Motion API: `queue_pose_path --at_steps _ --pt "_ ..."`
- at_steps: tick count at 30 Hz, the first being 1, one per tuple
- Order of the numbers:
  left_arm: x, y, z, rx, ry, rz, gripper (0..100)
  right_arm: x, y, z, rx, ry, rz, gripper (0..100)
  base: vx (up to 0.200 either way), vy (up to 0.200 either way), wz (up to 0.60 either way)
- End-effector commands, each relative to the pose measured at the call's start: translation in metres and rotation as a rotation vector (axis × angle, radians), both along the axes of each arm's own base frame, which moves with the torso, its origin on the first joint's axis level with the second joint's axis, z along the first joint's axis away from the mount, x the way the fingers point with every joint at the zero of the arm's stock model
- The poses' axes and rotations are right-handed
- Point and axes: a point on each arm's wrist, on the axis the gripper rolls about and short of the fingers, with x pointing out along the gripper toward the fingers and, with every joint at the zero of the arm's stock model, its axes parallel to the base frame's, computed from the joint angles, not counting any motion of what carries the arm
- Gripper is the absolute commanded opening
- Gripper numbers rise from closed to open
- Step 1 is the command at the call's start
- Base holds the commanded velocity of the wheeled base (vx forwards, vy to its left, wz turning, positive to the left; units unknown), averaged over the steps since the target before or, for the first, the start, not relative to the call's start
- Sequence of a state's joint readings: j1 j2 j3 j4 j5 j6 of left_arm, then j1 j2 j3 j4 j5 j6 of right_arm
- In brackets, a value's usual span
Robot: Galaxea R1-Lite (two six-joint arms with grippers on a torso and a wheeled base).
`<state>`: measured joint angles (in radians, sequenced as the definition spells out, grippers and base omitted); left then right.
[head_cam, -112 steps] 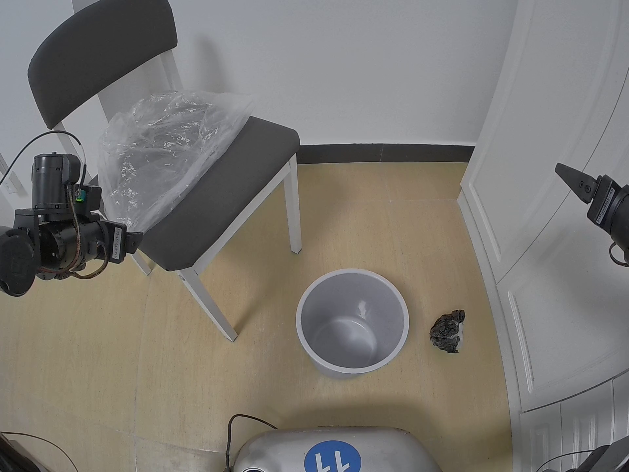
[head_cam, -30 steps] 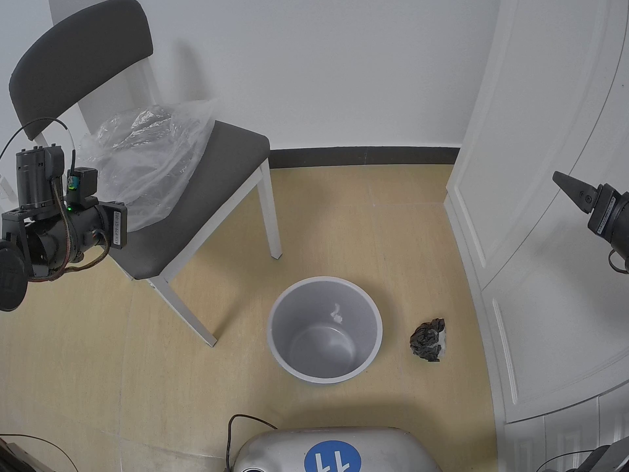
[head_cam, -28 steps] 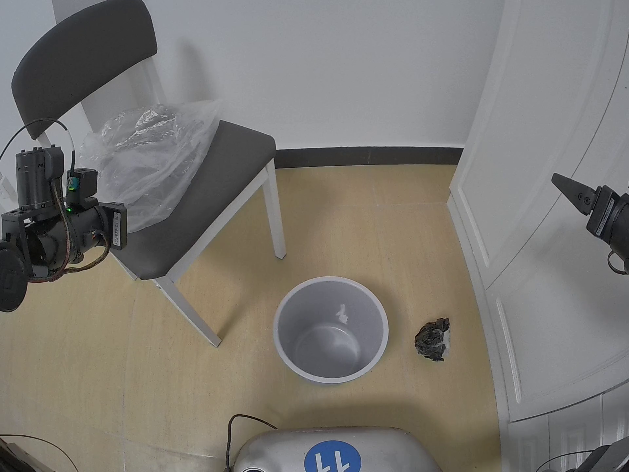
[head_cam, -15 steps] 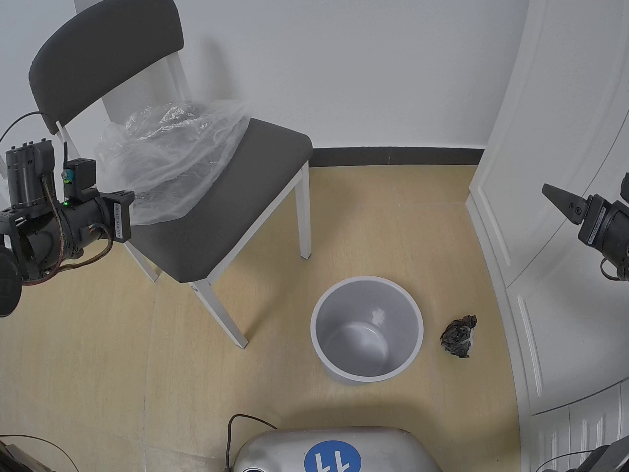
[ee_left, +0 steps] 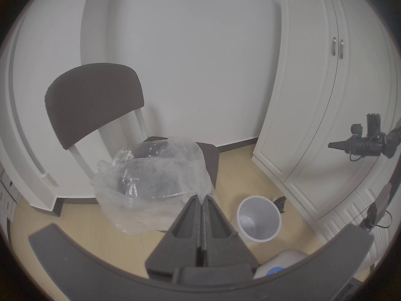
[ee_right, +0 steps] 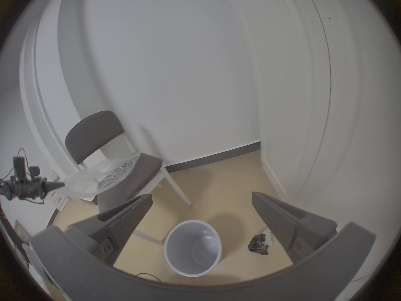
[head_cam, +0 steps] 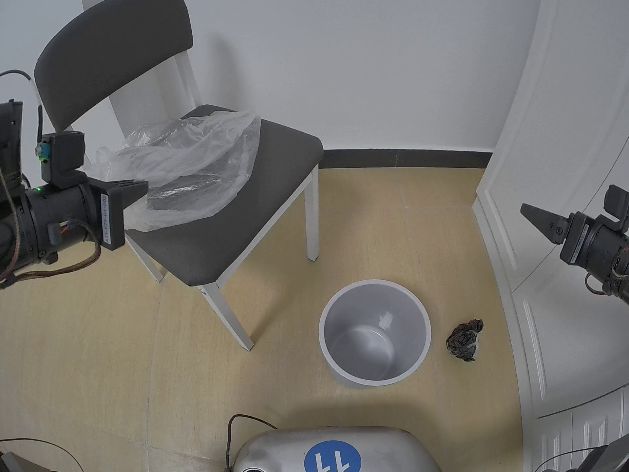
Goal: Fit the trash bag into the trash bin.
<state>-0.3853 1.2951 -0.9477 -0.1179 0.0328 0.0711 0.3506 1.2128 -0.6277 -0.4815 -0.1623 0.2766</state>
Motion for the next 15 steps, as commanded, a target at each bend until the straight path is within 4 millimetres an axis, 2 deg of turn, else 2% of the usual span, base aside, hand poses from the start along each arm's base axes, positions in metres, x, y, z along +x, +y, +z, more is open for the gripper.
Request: queue_pose_path --at_steps 1,6,15 --pt "-0.025 0.003 0.025 -0.027 -0.081 0.007 0 -0.002 0.010 -0.007 -0.011 0.025 0.053 100 0.000 0.000 0.00" --pt "-0.036 0.006 0.032 -0.038 -0.120 0.001 0 -0.002 0.017 -0.010 -0.019 0.037 0.057 100 0.000 0.000 0.00" --pt "-0.043 0.001 0.031 -0.043 -0.123 -0.046 0 0.001 0.019 -0.014 -0.029 0.054 0.030 100 0.000 0.000 0.00"
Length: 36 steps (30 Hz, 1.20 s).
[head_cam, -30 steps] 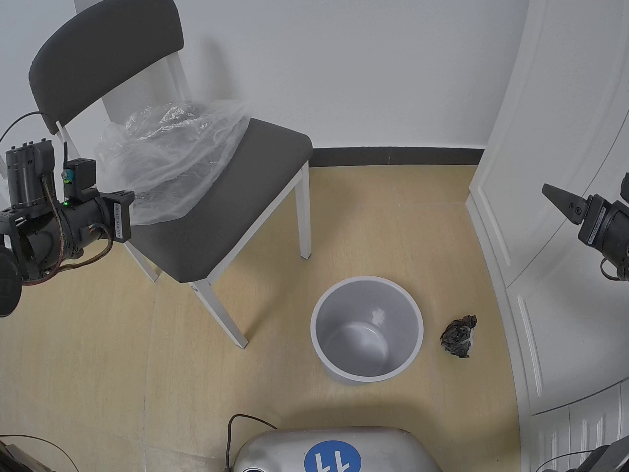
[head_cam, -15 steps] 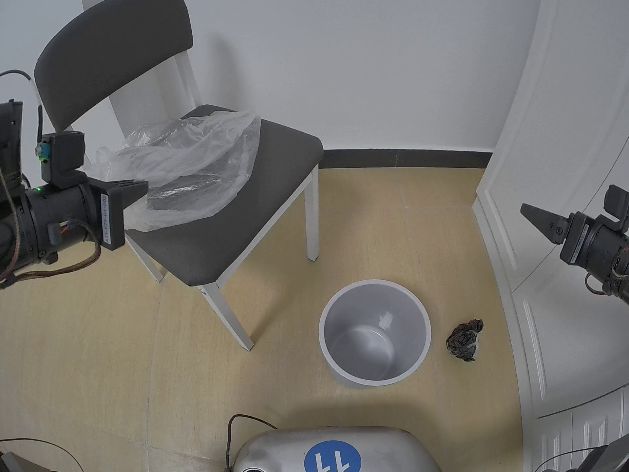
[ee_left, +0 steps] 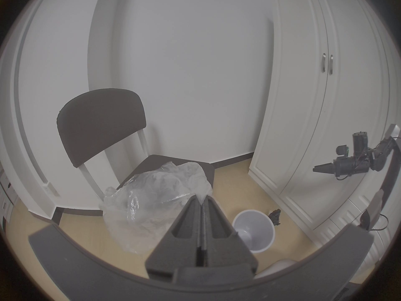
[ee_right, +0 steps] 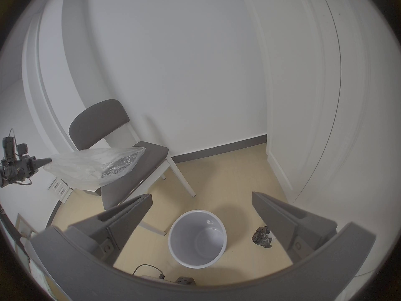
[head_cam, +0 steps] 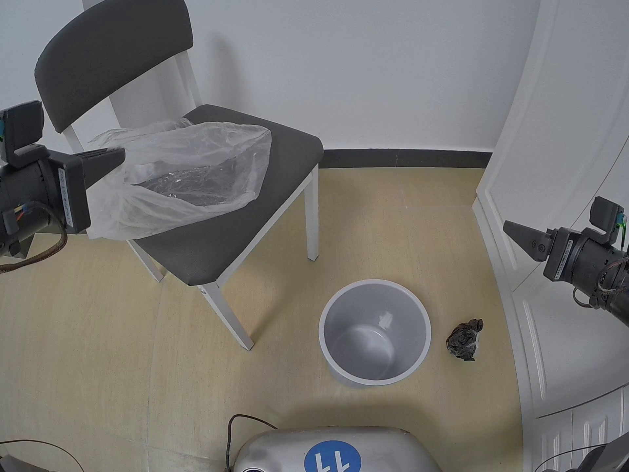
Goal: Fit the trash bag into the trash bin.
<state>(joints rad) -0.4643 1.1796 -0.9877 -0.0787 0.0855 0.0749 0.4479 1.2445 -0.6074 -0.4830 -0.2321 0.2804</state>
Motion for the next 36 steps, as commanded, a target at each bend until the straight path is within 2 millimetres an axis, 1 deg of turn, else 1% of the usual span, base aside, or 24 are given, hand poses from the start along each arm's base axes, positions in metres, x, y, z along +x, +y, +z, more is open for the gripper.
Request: queue_pose_path --at_steps 1,6,9,14,18,23,28,31,32,36 --pt "-0.006 -0.002 0.002 -0.006 -0.015 -0.026 0 0.002 0.001 -0.002 -0.005 0.010 0.002 100 0.000 0.000 0.00" --pt "-0.007 -0.008 0.007 -0.012 -0.029 -0.059 0 0.003 0.002 -0.004 -0.009 0.019 0.004 100 0.000 0.000 0.00" --pt "-0.012 -0.013 0.011 -0.019 -0.040 -0.097 0 0.005 0.003 -0.005 -0.008 0.013 0.002 100 0.000 0.000 0.00" --pt "-0.019 -0.019 0.019 -0.034 -0.070 -0.154 0 0.010 0.006 -0.012 -0.013 0.013 0.005 100 0.000 0.000 0.00" --pt "-0.026 -0.020 0.025 -0.036 -0.100 -0.182 0 0.012 0.008 -0.016 -0.014 0.015 0.009 100 0.000 0.000 0.00" --pt "-0.033 -0.020 0.027 -0.009 -0.133 -0.213 0 0.014 0.012 -0.020 -0.016 0.028 0.019 100 0.000 0.000 0.00" --pt "-0.041 -0.025 0.031 0.038 -0.176 -0.277 0 0.013 0.021 -0.024 -0.014 0.048 0.057 100 0.000 0.000 0.00" --pt "-0.042 -0.026 0.032 0.045 -0.186 -0.291 0 0.014 0.026 -0.027 -0.001 0.057 0.072 100 0.000 0.000 0.00" --pt "-0.044 -0.028 0.035 0.041 -0.196 -0.307 0 0.016 0.031 -0.030 0.011 0.055 0.083 100 0.000 0.000 0.00" --pt "-0.049 -0.031 0.040 0.026 -0.215 -0.347 0 0.022 0.036 -0.040 0.020 0.047 0.081 100 0.000 0.000 0.00"
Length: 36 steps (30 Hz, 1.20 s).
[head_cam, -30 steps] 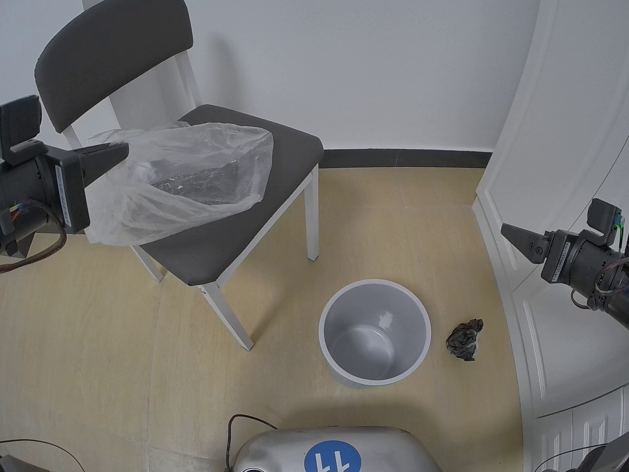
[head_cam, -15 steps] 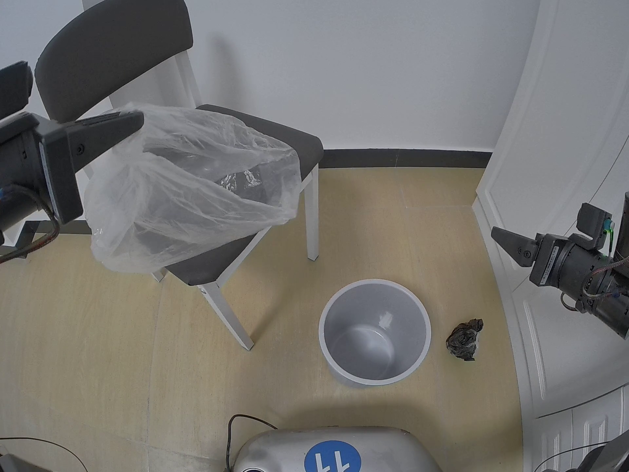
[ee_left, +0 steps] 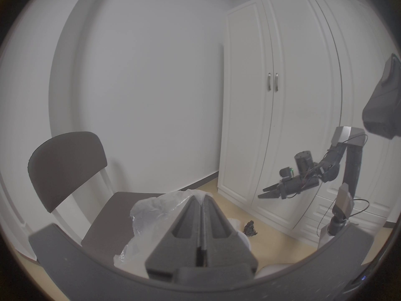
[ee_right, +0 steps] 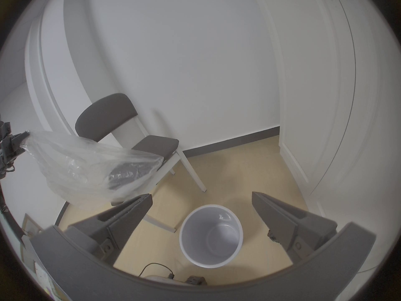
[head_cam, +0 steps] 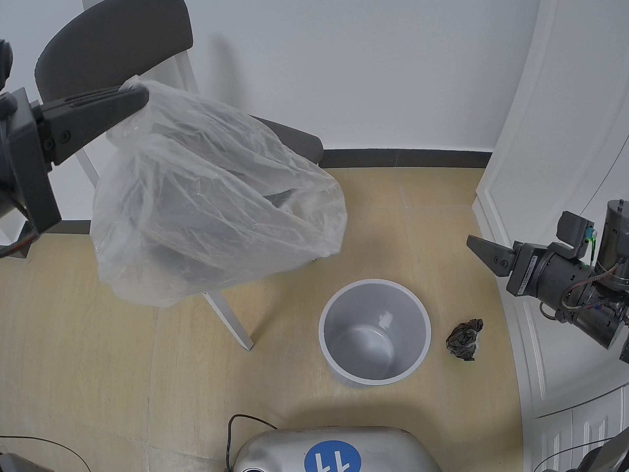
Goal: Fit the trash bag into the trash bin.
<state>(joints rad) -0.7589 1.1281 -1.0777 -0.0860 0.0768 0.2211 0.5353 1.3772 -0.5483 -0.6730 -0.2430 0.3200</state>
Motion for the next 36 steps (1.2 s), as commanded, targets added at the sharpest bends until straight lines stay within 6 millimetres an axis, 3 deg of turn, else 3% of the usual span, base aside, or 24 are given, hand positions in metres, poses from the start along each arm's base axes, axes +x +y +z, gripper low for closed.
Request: queue_pose_path --at_steps 1,11,23,28,36 --pt "-0.006 -0.004 0.007 -0.017 -0.019 -0.051 0 0.007 0.009 -0.017 -0.016 0.034 0.012 100 0.000 0.000 0.00" --pt "-0.024 -0.010 0.029 -0.067 -0.060 -0.169 0 0.007 0.029 -0.032 0.032 0.076 0.080 100 0.000 0.000 0.00" --pt "-0.033 -0.002 0.030 -0.065 -0.060 -0.198 0 0.008 0.030 -0.030 0.071 0.078 0.080 100 0.000 0.000 0.00" --pt "-0.032 -0.004 0.019 -0.039 -0.037 -0.198 0 0.005 0.026 -0.019 0.122 0.009 0.079 100 0.000 0.000 0.00" --pt "-0.032 -0.004 0.021 -0.043 -0.043 -0.203 0 0.001 0.022 -0.013 0.136 -0.008 0.096 100 0.000 0.000 0.00"
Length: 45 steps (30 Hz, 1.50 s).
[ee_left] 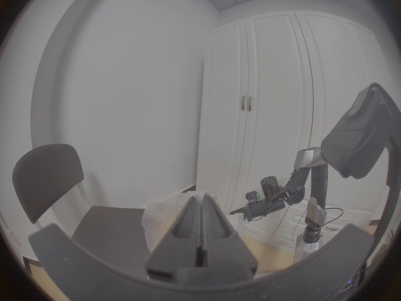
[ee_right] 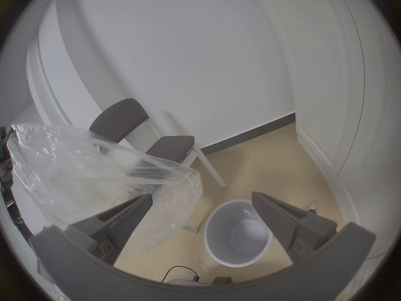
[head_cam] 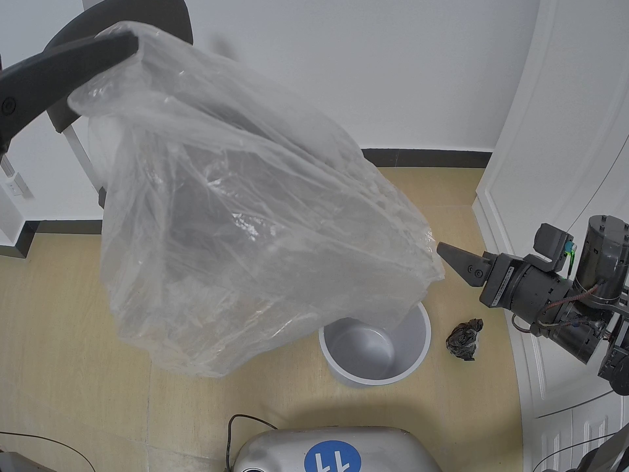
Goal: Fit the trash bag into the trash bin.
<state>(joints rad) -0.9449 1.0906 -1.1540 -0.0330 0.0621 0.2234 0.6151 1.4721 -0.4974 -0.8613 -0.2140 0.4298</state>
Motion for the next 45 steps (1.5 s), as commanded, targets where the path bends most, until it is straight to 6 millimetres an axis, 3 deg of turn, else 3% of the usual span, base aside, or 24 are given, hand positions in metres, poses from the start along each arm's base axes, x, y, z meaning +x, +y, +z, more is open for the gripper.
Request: queue_pose_path --at_steps 1,26,36,45 --pt "0.001 -0.001 0.001 0.000 -0.001 -0.002 0 -0.002 -0.002 0.002 0.004 -0.006 0.001 100 0.000 0.000 0.00" --pt "-0.001 -0.002 0.012 -0.018 -0.049 -0.044 0 -0.010 -0.002 -0.018 -0.042 0.063 0.100 100 0.000 0.000 0.00" --pt "-0.005 -0.003 0.014 -0.025 -0.054 -0.076 0 -0.001 0.005 -0.025 -0.040 0.091 0.098 100 0.000 0.000 0.00" --pt "-0.006 -0.002 0.016 -0.032 -0.068 -0.078 0 0.018 0.022 -0.028 0.071 0.101 0.109 100 0.000 0.000 0.00"
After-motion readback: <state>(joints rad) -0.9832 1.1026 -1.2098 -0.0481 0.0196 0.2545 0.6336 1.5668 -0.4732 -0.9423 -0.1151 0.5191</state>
